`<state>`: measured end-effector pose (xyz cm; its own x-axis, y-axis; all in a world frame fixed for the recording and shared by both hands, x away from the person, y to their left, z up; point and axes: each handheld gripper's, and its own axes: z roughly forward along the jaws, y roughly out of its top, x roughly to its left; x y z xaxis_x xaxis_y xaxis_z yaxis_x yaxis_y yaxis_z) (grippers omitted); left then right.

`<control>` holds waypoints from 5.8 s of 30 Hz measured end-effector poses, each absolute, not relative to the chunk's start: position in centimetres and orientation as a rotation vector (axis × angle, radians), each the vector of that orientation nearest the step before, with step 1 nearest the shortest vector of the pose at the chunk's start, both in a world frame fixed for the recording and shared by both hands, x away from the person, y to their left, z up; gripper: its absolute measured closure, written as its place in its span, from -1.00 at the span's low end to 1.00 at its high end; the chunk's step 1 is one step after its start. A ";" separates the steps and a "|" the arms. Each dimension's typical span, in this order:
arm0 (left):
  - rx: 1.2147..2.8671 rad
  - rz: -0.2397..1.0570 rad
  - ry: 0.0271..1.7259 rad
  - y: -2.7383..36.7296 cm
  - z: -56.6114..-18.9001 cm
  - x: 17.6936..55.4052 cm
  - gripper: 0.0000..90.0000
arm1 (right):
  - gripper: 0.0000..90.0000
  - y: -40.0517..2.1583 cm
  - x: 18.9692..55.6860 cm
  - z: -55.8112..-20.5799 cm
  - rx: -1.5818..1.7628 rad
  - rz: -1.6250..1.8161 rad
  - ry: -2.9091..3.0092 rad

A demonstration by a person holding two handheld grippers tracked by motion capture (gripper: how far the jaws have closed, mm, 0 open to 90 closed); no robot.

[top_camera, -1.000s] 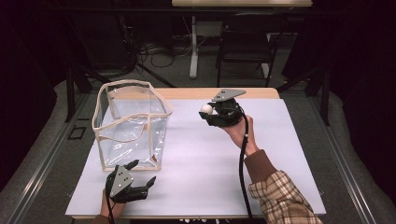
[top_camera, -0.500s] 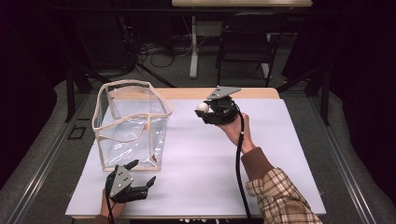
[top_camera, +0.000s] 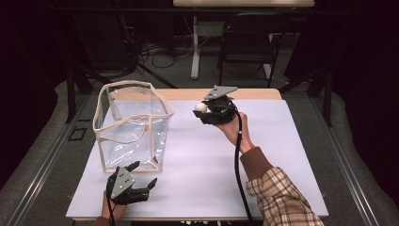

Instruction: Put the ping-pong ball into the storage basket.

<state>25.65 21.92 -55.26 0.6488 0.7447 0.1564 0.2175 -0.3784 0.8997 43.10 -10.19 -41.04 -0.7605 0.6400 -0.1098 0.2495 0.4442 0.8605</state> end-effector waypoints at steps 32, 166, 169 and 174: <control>1.923 0.691 0.754 21.9 -55.3 25.7 -0.65 | 0.13 -7.1 44.3 -40.7 0.702 1.234 2.311; 1.924 0.692 0.745 22.0 -55.2 25.7 -0.64 | 0.13 5.8 47.2 -38.0 0.604 1.256 2.436; 1.922 0.692 0.746 22.0 -55.2 25.6 -0.65 | 0.13 6.1 47.3 -38.1 0.597 1.244 2.447; 1.924 0.694 0.744 22.0 -55.2 25.7 -0.65 | 0.13 6.6 47.4 -38.5 0.610 1.226 2.458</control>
